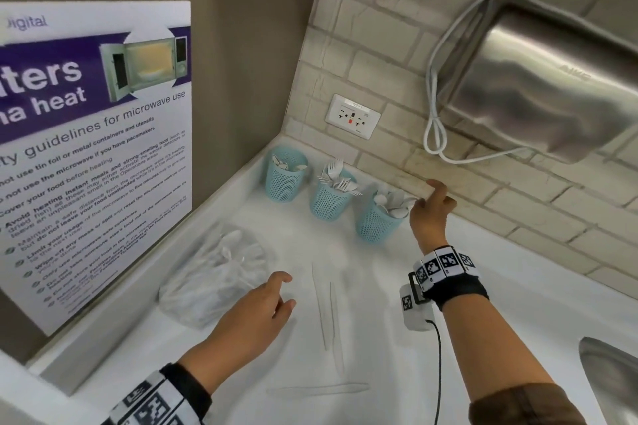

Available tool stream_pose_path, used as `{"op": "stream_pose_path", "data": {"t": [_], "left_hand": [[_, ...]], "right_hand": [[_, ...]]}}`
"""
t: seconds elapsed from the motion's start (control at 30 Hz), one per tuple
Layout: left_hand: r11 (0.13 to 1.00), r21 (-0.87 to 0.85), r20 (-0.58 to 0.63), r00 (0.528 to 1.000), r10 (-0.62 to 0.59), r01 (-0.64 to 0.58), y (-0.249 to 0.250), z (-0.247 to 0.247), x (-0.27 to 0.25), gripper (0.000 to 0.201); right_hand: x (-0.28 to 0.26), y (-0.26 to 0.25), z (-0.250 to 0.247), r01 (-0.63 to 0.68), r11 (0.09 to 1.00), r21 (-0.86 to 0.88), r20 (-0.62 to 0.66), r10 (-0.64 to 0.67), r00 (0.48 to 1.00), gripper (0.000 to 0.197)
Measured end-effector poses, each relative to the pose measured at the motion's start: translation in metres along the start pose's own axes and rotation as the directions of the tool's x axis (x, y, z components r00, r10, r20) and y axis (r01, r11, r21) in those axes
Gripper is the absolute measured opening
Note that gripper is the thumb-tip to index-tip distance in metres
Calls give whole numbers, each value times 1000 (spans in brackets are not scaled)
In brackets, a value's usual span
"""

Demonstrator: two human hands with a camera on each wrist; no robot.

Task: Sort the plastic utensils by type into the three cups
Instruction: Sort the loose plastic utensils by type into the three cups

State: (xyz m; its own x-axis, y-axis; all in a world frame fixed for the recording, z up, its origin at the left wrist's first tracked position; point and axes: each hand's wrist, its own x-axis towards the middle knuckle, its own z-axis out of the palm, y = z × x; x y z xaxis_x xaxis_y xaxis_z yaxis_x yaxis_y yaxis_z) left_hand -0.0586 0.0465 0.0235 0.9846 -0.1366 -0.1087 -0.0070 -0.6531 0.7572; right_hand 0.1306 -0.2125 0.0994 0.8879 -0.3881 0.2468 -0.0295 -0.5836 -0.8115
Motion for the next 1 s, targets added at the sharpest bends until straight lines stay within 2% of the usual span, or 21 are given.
{"op": "stream_pose_path", "data": {"t": [0.07,0.23,0.43,0.53,0.6,0.63,0.7,0.77,0.83,0.9,0.97,1.0], "left_hand": [[1000,2,2,1000,-5,5,-1,0,1,40],[1000,-9,2,1000,-6,6,-4,0,3,40],[999,-25,6,1000,-29,29,-10,-1,5,39],[999,-24,1,999,-35,35,-11,-4,6,39],[999,-21,5,999,-42,43,-11,-6,5,39],[999,-16,9,999,-46,46,-11,-7,4,38],[998,-5,22,998,-55,55,-12,-8,3,37],[997,2,31,997,-71,71,-12,-9,2,35],[996,7,48,995,-89,88,-14,-8,1,33],[996,15,64,994,-94,93,-15,-8,1,33],[995,22,70,993,-97,96,-16,-8,1,33],[995,24,71,993,-99,97,-17,-8,1,33]], "right_hand": [[2,1,1,29,999,-34,5,-29,1000,51],[2,7,-1,45,989,-143,122,-28,992,45],[-25,0,-8,182,966,-185,178,-149,973,41],[-56,0,-12,260,945,-201,307,-191,932,36],[-82,3,-15,321,913,-251,465,-177,867,33],[-96,5,-18,359,891,-278,568,-149,809,31],[-126,10,-24,426,848,-316,765,-37,642,29],[-155,17,-30,472,813,-341,875,90,477,32],[-183,25,-34,510,790,-339,918,158,364,41],[-208,35,-32,589,731,-344,931,185,315,49],[-228,47,-25,665,664,-341,933,154,325,43],[-235,52,-21,672,664,-328,933,115,342,34]]}}
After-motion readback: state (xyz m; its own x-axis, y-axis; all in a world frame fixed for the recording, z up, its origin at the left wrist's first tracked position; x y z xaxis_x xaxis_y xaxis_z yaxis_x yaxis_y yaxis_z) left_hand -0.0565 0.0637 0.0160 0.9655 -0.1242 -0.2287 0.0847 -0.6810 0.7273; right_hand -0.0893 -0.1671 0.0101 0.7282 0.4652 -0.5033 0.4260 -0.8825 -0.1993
